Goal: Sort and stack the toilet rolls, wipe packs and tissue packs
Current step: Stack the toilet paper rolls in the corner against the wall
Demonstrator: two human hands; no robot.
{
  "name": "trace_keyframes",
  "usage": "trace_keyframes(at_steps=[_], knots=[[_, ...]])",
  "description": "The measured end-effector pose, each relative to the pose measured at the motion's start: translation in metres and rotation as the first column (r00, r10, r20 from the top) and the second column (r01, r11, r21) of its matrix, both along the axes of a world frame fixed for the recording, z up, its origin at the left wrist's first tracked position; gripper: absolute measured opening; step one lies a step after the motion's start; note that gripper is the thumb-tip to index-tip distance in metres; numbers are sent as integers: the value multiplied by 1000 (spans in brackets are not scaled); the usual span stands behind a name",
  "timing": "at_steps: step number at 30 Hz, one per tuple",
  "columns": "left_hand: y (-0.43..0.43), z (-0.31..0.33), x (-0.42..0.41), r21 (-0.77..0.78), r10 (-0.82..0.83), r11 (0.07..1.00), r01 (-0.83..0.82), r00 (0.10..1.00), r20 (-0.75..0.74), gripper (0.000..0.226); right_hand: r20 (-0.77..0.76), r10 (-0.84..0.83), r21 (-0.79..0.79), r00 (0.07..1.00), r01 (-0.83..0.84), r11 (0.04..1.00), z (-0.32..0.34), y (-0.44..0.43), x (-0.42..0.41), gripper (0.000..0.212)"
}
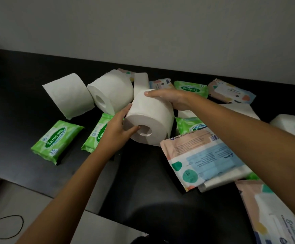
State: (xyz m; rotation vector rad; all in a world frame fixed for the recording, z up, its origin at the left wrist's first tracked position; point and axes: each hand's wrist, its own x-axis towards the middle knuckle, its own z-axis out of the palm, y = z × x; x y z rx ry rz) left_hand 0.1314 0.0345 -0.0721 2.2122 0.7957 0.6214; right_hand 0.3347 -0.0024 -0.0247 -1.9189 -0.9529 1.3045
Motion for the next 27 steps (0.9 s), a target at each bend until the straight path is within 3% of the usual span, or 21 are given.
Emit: trace_keyframes(at_steps=[5, 11, 14, 19, 23, 27], knots=[[-2, 36, -4, 145, 71, 985, -98, 981, 181, 62, -79, 9, 132, 997, 2, 991, 30, -6, 7, 23], [-19, 99, 47, 209, 70, 969, -134, 955, 287, 47, -99, -88, 313, 991, 115, 943, 76, -31, 41, 31], [-27, 118, 89, 95, 46, 993, -74, 961, 271, 42, -83, -211, 368, 974, 227, 902, 88, -63, 68, 34], [-51, 131, 173, -148, -53, 986, 71, 991, 124, 49, -49, -420, 443, 906, 396, 804, 90, -127, 111, 52], [-87, 132, 237, -263, -172, 948, 177, 984, 41, 52, -7, -561, 422, 828, 511, 749, 87, -187, 146, 41], [-126, 127, 294, -388, -246, 898, 207, 968, -52, 56, -12, -717, 390, 697, 664, 639, 71, -238, 176, 93]])
